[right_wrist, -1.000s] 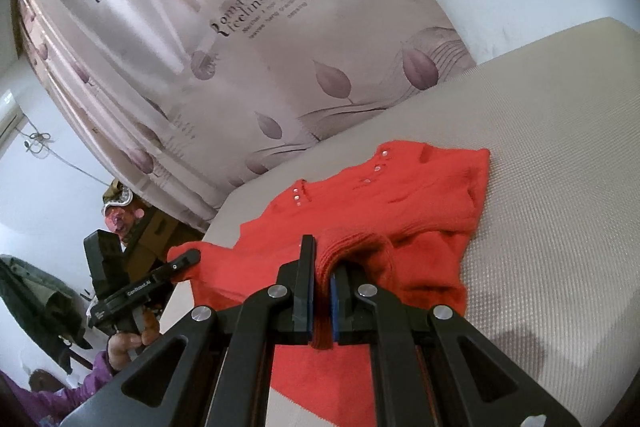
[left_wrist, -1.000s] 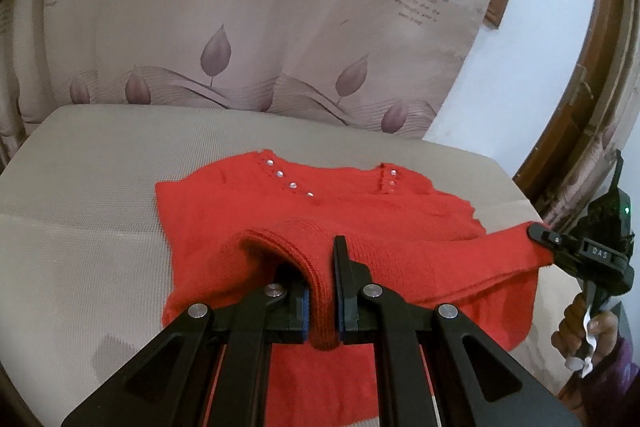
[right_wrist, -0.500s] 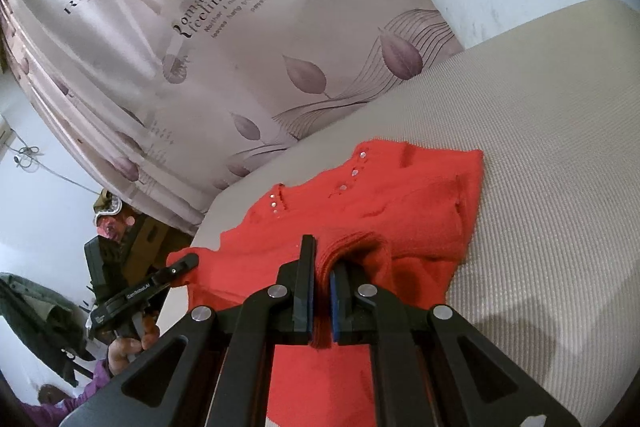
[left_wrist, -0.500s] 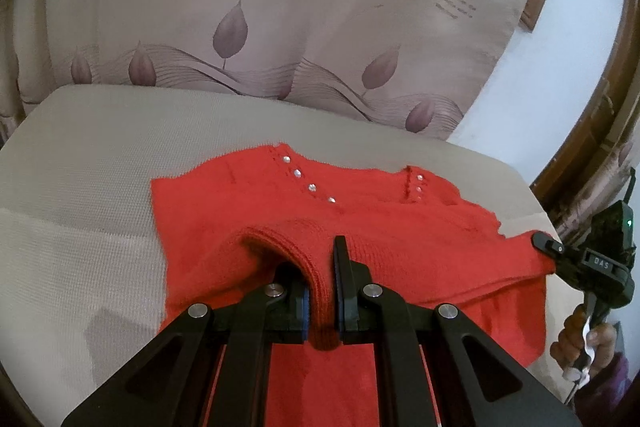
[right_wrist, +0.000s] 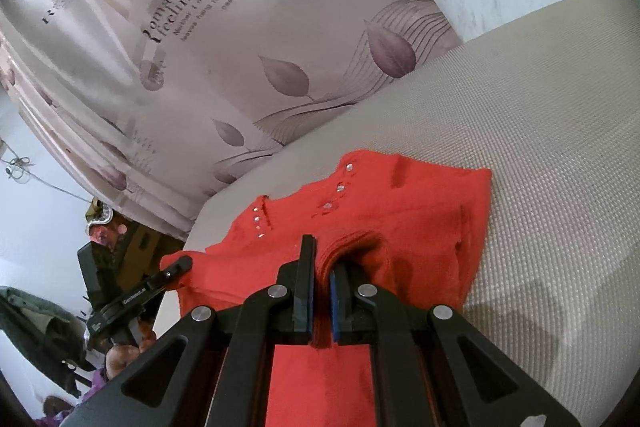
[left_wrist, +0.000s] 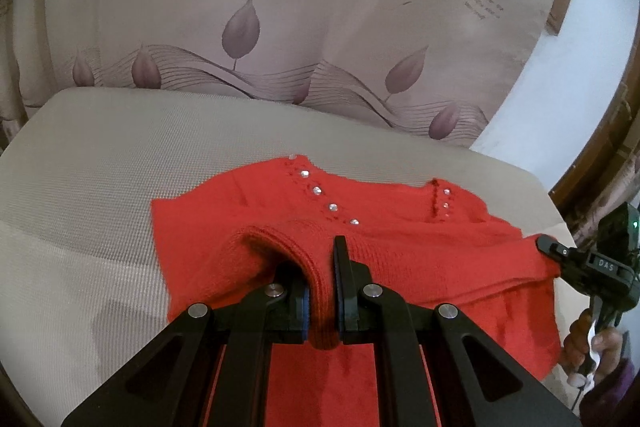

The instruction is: Fold small clothes

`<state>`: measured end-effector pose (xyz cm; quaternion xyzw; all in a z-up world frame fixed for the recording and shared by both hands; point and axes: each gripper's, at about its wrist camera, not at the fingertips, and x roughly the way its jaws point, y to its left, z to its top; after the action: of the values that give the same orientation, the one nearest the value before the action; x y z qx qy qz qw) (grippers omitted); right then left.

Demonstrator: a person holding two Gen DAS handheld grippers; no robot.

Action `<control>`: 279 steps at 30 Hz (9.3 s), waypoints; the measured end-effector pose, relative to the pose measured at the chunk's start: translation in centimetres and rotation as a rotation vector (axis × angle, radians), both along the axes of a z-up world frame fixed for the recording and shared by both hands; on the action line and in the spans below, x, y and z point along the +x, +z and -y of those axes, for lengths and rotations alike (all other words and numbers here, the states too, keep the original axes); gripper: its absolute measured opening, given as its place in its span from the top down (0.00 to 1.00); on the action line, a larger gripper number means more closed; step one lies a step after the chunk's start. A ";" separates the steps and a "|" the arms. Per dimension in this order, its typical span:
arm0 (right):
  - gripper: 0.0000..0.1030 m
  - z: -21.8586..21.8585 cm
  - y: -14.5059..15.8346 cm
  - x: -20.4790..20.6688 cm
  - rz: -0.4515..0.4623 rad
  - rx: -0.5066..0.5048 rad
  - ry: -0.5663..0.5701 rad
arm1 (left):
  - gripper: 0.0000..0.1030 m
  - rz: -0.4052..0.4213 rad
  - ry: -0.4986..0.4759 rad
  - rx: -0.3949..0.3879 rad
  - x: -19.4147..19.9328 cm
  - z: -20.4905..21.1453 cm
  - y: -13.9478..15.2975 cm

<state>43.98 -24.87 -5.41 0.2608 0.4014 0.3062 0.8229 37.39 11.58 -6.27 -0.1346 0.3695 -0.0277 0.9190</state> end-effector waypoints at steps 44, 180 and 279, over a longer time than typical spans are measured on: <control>0.39 0.9 0.8 -1.2 0.031 0.063 -0.024 | 0.30 0.041 0.103 -0.064 1.3 -7.1 0.5; 0.95 -17.6 -2.6 2.8 -0.061 -0.372 0.128 | 0.82 -0.173 -0.245 -0.354 4.3 -5.0 1.2; 0.72 4.3 1.6 -6.4 0.015 0.068 0.121 | 0.33 0.031 -0.599 -0.535 -10.5 11.3 -3.4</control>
<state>37.57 -29.15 -3.79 0.2614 0.3997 0.3708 0.7965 26.90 0.31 -9.65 -0.2553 0.3582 -0.3915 0.8082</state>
